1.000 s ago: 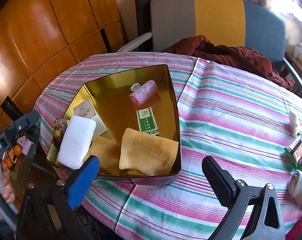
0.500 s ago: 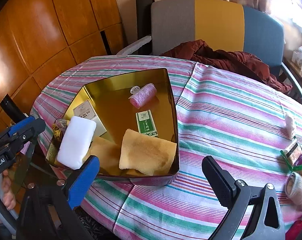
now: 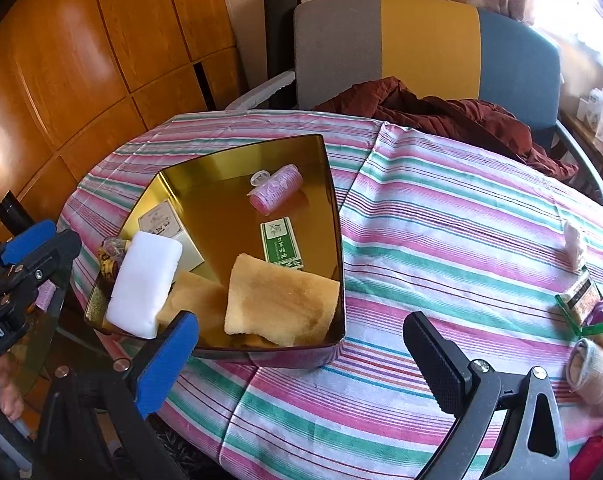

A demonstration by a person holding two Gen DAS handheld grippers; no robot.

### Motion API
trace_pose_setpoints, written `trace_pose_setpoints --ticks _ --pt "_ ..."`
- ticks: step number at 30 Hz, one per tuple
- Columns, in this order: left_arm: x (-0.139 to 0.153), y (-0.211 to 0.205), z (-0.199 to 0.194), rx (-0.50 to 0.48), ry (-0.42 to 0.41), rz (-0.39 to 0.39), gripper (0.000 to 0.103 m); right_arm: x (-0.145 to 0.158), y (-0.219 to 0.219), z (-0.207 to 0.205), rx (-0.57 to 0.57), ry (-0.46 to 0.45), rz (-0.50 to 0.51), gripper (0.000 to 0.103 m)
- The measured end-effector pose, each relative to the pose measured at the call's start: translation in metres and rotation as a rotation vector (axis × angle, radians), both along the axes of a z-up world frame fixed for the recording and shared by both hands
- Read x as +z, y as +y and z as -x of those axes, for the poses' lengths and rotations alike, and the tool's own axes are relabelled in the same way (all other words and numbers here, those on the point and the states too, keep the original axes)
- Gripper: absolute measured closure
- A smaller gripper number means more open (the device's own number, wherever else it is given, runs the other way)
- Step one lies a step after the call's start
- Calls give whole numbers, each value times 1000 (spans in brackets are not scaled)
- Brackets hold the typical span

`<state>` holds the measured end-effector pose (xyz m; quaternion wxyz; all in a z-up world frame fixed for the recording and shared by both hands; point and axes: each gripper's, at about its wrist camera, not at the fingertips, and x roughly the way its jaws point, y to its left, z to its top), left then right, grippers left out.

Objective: Organize objects
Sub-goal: 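Move both tools back toward the remaining items on the cloth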

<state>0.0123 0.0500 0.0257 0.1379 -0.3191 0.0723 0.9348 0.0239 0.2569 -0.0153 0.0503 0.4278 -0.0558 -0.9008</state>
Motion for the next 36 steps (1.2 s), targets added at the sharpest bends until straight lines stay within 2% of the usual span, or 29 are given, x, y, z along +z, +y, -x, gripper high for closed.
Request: trace_pose_setpoints --ticks 14,24,30,36 --pt "4 24 -7 -62 30 56 39 -1 18 -2 -43 5 23 0" --pt "5 44 -8 -121 33 79 39 0 50 -7 -122 9 32 0" --pt "5 63 -7 -189 23 74 39 -3 93 -18 -217 -12 31 0" --pt "3 95 -9 -294 3 71 39 -2 164 -39 -379 -39 48 0"
